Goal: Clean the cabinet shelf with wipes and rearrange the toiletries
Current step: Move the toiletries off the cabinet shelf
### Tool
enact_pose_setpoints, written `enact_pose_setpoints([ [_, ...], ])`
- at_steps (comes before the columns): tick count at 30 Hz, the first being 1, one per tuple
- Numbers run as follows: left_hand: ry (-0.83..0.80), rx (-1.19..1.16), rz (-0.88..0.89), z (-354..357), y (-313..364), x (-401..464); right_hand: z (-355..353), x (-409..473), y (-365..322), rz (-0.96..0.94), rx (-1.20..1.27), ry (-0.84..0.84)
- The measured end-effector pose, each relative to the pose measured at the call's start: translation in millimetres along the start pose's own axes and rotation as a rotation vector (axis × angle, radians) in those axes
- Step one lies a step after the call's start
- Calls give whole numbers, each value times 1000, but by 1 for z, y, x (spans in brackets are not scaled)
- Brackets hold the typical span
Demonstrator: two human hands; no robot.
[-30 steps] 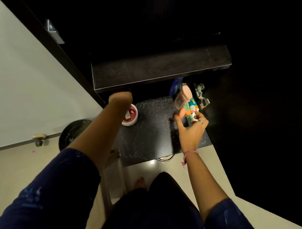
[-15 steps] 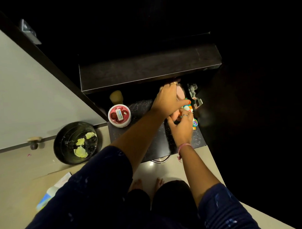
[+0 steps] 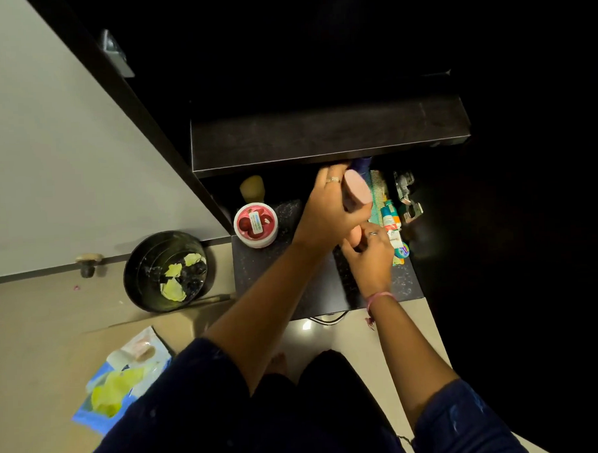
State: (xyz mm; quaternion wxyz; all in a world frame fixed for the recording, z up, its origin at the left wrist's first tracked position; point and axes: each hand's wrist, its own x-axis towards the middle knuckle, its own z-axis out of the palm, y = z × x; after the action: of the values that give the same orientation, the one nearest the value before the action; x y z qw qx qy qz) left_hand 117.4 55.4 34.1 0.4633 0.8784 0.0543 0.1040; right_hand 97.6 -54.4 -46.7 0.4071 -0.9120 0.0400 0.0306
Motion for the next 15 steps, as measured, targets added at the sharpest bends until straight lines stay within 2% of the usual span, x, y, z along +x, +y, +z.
enact_pose_setpoints([
  [3,20,-26,-18,-38,-4,-41,5,-7,-8,-89,5,-47],
  [8,121,80,-258,-91,-27,-102,19,-12,-29,-181,-26,-186],
  [10,148,96,-283,-109,-37,-114,27,-11,-36,-205,-35,-238],
  [15,67,164,-303,-132,-63,-127,44,-17,-48,-277,-42,-304],
])
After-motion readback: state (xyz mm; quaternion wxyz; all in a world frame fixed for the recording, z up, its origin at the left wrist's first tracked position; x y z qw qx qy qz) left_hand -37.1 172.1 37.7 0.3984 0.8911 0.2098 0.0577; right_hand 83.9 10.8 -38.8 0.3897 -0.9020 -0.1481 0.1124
